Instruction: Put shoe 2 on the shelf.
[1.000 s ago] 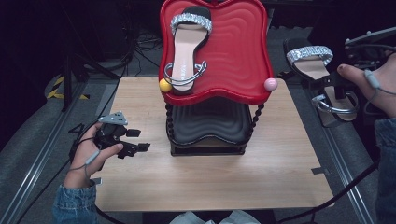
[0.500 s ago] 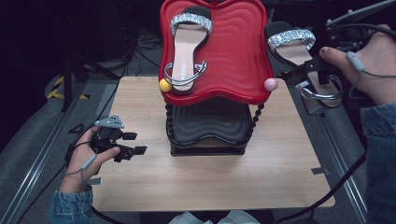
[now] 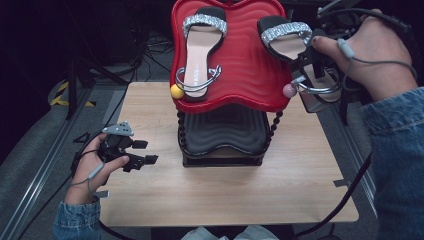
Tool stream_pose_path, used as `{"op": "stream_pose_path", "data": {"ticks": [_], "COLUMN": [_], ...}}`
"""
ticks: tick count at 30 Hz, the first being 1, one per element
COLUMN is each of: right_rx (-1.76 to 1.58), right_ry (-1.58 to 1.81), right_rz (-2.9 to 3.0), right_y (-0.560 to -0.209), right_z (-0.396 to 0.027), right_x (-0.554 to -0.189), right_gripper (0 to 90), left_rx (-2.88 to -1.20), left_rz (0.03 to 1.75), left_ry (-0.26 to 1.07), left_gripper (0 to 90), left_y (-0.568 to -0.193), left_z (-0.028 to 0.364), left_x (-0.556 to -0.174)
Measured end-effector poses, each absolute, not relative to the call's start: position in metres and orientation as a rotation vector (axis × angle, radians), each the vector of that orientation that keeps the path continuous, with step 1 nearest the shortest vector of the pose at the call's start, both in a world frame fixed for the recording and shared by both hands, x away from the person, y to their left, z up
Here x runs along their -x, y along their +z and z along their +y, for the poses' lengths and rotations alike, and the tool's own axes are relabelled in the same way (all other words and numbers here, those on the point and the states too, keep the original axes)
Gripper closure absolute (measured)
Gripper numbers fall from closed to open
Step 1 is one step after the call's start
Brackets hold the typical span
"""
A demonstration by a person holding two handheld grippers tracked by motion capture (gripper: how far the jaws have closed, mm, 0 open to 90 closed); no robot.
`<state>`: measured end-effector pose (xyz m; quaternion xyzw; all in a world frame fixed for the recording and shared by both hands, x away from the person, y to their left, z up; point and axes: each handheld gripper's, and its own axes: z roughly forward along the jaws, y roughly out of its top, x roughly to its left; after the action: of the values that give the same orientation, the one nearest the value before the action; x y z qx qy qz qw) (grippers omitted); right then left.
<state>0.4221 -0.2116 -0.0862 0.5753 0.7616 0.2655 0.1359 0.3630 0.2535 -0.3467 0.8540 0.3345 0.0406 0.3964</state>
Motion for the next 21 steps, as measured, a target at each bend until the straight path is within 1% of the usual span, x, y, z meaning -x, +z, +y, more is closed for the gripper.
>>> {"op": "stream_pose_path", "data": {"ticks": [4, 12, 21], "right_rx": [-1.664, -1.681, -1.720], "right_ry": [0.766, 0.771, 0.781], "right_rz": [2.196, 2.196, 2.185], "right_y": [-0.080, -0.078, -0.085], "right_z": [-0.195, -0.169, -0.157], "right_x": [-0.430, -0.444, -0.461], "right_gripper": [43.2, 43.2, 43.2], "left_rx": [-2.158, -2.153, -2.154], "left_rz": [0.843, 0.836, 0.837], "left_ry": [0.101, 0.106, 0.107], "left_gripper": [29.7, 29.8, 29.8], "left_y": [-0.347, -0.346, -0.346], "left_z": [0.254, 0.256, 0.258], "left_x": [-0.364, -0.365, -0.364]}}
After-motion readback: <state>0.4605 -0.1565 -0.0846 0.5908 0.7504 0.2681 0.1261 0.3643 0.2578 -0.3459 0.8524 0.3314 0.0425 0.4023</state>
